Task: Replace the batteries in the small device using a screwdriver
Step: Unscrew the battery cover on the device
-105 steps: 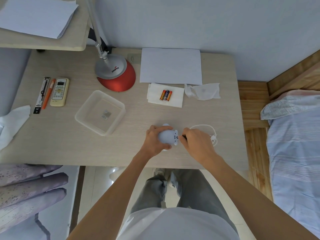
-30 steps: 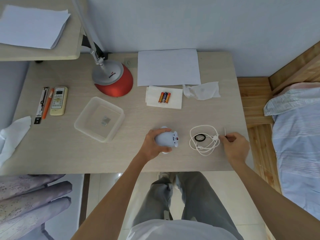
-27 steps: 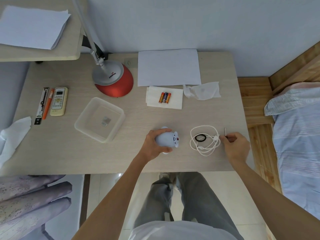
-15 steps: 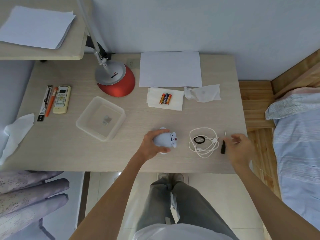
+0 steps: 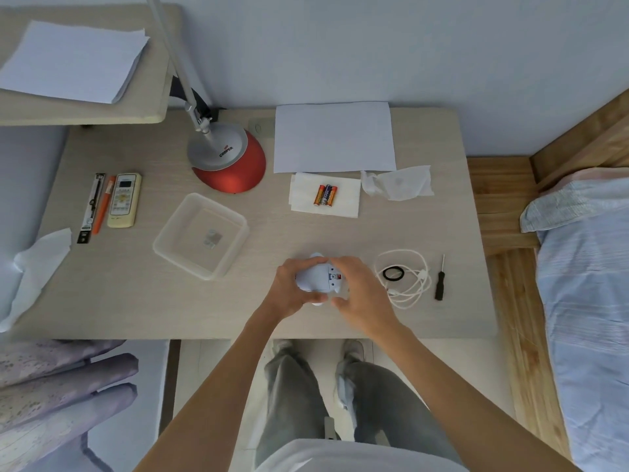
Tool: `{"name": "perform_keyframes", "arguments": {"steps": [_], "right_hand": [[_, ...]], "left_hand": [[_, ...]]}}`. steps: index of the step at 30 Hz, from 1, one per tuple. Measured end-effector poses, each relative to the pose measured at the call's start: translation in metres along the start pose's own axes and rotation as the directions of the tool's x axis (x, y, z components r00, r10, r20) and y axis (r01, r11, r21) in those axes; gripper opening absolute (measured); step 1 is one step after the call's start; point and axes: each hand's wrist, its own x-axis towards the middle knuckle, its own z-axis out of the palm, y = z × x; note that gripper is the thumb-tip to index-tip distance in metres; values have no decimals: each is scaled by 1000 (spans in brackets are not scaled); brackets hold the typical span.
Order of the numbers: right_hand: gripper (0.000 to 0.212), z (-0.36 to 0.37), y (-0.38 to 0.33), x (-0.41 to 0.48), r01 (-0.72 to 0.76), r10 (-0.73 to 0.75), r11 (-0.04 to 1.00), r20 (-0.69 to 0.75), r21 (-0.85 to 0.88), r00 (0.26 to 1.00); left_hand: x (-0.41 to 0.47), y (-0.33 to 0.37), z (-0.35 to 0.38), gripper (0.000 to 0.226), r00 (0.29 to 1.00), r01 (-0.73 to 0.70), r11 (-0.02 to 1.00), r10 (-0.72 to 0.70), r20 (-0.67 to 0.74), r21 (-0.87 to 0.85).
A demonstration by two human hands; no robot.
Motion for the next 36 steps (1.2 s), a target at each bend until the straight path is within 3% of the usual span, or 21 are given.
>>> {"name": "perform_keyframes", "arguments": {"steps": [4, 8, 11, 14, 16, 19, 23, 25, 36], "right_hand": [[66, 16, -3, 18, -85, 80, 994, 79, 65, 994], [59, 19, -3, 26, -162, 158, 985, 70, 55, 985], [60, 16, -6, 26, -183, 180, 982, 60, 52, 982], [62, 14, -12, 24, -213, 211, 976, 49, 48, 976], [61, 15, -14, 23, -227, 225, 973, 48, 45, 973], [56, 13, -19, 23, -233, 231, 972, 52, 29, 972], [53, 8, -27, 24, -249, 246, 968, 77, 21, 966], [52, 6, -28, 26, -250, 246, 968, 91, 31, 965], [48, 4, -20, 29, -177, 171, 984, 134, 31, 976]], "left_hand": [[-9, -10, -9, 78, 999, -43, 999, 43, -13, -20], [-20, -17, -29, 72, 1000, -12, 1000, 12, -26, -18], [-27, -25, -55, 55, 999, -6, 998, 9, -42, 55], [-32, -23, -80, 52, 998, -49, 983, 44, 34, 178], [-33, -15, -89, 54, 983, -173, 930, 143, 112, 325], [-31, 8, -91, 63, 926, -372, 764, 264, 270, 528], [-20, 31, -80, 76, 843, -533, 562, 285, 456, 633], [-12, 34, -76, 79, 822, -561, 508, 249, 512, 654], [9, 52, -55, 78, 811, -552, 492, 129, 570, 674]]}}
